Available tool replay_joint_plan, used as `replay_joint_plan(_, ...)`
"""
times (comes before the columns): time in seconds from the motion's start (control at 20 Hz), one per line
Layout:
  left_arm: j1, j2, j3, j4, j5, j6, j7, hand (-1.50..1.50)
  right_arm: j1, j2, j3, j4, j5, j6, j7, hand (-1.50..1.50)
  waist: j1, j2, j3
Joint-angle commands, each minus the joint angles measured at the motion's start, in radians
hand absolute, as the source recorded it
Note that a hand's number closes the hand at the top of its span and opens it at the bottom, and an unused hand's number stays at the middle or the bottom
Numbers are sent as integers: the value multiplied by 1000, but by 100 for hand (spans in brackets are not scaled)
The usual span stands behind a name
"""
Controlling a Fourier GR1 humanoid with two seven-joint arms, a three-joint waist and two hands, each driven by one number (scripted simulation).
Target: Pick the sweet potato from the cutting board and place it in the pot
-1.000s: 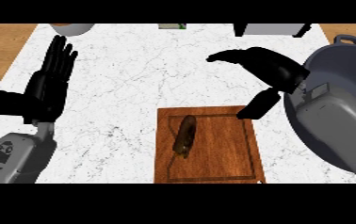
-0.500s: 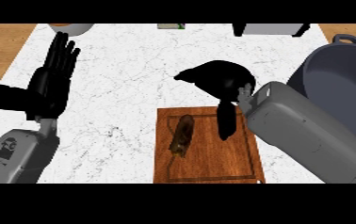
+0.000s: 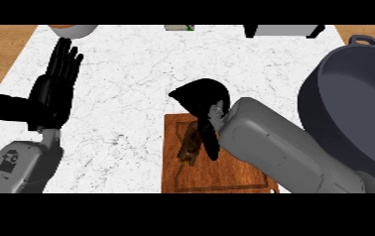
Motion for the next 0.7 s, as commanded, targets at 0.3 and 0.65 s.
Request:
replay_joint_plan(0.3, 35, -26, 42, -76, -46, -21, 51, 0, 131, 107, -22, 52, 158, 38, -17, -150, 0, 0, 1)
replay_joint_plan(0.65, 12, -73, 51, -19, -106, -28, 47, 0, 194, 156, -26, 28, 291, 9, -107, -150, -3, 0, 1)
